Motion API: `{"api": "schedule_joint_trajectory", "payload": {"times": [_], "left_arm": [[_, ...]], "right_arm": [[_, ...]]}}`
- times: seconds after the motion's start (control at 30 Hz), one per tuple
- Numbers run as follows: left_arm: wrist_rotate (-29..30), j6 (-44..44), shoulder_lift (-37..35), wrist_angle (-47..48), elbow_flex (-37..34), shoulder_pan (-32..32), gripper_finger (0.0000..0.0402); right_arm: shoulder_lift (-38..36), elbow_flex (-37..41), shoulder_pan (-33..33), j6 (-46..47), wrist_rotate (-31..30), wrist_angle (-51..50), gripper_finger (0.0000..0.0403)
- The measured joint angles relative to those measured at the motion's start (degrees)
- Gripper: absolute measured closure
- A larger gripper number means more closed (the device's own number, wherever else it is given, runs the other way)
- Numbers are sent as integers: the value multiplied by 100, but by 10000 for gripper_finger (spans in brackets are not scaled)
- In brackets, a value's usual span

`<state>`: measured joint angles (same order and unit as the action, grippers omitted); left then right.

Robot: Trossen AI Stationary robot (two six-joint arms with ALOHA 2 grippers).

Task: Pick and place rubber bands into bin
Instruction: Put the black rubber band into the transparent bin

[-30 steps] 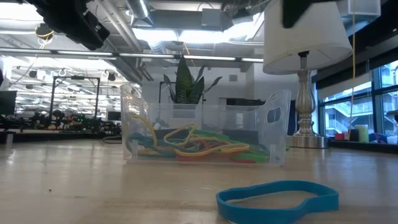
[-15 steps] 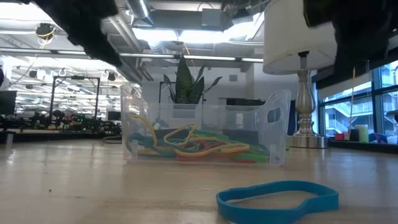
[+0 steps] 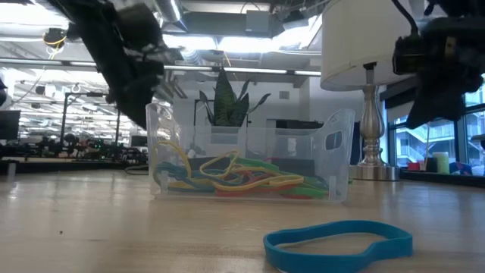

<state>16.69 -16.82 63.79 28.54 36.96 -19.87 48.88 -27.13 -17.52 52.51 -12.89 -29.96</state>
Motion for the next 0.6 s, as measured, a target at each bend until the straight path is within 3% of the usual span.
{"api": "schedule_joint_trajectory", "payload": {"times": [0.2,0.6], "left_arm": [[-178,-3,517,-12,-1,-594,222],[-609,0,1499,-126,-1,-1174,222]], "right_arm": [[-388,391,368,-931,98,313,401],[-398,458,579,-1094,104,324,397]]}}
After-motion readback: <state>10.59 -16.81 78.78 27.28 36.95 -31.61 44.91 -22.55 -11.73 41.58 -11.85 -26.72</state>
